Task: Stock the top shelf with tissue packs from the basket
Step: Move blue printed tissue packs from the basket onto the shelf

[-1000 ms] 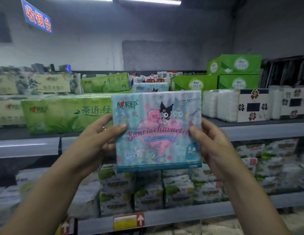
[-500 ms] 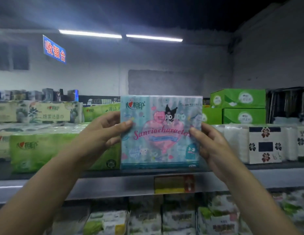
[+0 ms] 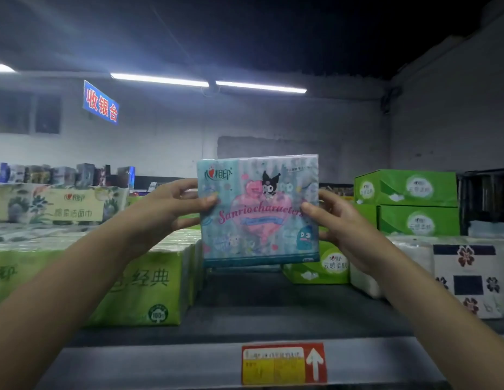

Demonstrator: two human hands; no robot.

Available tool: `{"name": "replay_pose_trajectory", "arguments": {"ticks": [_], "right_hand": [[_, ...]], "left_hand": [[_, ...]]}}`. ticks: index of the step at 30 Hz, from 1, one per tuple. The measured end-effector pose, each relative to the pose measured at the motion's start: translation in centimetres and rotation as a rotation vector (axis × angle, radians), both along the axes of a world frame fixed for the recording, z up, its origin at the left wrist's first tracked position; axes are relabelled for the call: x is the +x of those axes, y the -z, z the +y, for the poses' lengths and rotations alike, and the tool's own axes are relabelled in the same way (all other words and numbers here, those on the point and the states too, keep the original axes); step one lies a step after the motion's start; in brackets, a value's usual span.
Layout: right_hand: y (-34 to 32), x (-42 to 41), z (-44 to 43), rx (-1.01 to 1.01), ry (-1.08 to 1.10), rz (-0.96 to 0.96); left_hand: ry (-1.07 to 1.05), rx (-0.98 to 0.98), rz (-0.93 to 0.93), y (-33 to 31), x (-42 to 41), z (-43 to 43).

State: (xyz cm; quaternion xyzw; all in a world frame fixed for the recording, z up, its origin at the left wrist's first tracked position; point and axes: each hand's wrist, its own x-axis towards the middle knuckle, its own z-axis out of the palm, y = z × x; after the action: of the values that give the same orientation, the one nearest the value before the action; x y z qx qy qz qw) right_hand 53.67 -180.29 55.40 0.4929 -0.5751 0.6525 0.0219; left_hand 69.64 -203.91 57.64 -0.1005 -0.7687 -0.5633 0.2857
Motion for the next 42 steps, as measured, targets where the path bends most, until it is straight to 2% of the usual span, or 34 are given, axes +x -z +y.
{"name": "replay_pose_trajectory", "arguments": {"ticks": [13,17,23,28,36,42], "right_hand": [[-2.8,-6.0,-3.2,0.228,0.118,0.071],[-3.3,-7.2,-4.2,0.332,0.173,0.097],[-3.0,-9.0,-5.9,0.400,0.249,0.068],[-2.0,-9.3,-7.2,0.478,0.358,0.110],[-0.5,-9.8,-8.3,0.580,0.492,0.175],[0.4,-10.0,-8.8,0.628,0.588,0.307]], "left_hand": [[-0.101,-0.201,-0.236,-4.7,-5.1,-3.5],[-0.216,-0.293,-0.313,-4.7,-6.5,-4.2],[-0.312,-0.321,-0.368,-4.9,-8.8,-4.8],[-0.366,-0.362,-0.431,-4.0,-11.0,-5.7],[-0.400,-0.412,-0.434,-1.8,-12.5,-5.9],[-0.469,-0.449,-0.481,-0.7,-13.7,-6.9]]}}
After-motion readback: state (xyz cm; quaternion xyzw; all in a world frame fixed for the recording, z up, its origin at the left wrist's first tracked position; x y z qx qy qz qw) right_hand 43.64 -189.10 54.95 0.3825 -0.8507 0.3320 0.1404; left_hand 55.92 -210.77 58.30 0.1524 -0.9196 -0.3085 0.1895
